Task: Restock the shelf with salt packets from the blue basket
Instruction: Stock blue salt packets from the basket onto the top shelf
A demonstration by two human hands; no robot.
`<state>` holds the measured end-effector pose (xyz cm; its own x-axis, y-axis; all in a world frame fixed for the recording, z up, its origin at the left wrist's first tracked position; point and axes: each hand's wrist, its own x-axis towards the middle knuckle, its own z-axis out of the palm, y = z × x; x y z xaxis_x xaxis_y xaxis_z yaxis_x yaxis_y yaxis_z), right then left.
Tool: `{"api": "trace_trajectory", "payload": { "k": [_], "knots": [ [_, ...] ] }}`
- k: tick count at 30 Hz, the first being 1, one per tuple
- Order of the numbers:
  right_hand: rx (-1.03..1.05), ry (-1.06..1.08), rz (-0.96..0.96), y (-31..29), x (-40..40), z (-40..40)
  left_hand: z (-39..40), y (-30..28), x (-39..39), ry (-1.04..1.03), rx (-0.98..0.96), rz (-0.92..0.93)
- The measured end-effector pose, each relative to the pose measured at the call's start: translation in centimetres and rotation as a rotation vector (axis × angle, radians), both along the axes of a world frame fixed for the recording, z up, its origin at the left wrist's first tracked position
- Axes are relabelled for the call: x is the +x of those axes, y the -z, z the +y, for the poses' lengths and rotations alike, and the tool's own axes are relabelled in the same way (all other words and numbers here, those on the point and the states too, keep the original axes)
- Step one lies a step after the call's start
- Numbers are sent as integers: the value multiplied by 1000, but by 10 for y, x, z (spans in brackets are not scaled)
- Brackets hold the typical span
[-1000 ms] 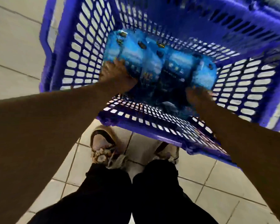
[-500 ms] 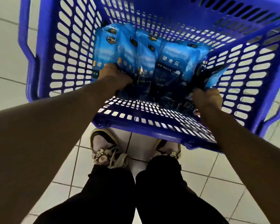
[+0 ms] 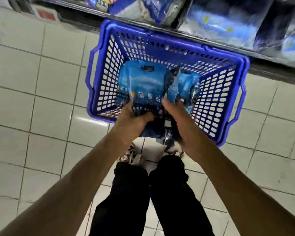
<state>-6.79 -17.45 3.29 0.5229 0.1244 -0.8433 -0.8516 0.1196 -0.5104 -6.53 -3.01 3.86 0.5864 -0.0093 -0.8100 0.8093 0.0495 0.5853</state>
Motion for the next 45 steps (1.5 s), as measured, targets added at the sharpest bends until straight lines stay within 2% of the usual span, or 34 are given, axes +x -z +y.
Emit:
{"api": "trace_trajectory", "payload": {
  "k": [2, 5, 7, 12, 15, 18, 25, 29, 34, 40, 45],
  "knots": [
    [237, 228, 86, -28, -15, -8, 0, -32, -8, -32, -71, 43],
    [296, 408, 95, -79, -32, -18, 0, -89, -17, -22, -177, 88],
    [264, 439, 78, -111, -38, -26, -2, -124, -22, -30, -161, 83],
    [310, 440, 230, -203, -49, -40, -10, -220, -38, -10, -94, 66],
    [349, 517, 154, -256, -57, -58, -5, -276, -45, -7, -33, 2],
    [316, 505, 56, -312, -66, -70, 6, -330, -47, -18, 4, -54],
    [251, 520, -128, -440, -116, -96, 8, -441, -63, -7, -85, -103],
    [134, 550, -251, -492, -144, -117, -5, -483, -64, 2, -222, -87],
    [211, 710, -234, -533, -183, -144, -30, -514, -54, 116, -331, -101],
    [33, 973, -364, -557, -215, -137, -64, -524, -38, 452, -315, -61],
    [7, 1282, -320, -563, -245, -132, -113, -532, -33, 669, -335, -45]
  ]
}}
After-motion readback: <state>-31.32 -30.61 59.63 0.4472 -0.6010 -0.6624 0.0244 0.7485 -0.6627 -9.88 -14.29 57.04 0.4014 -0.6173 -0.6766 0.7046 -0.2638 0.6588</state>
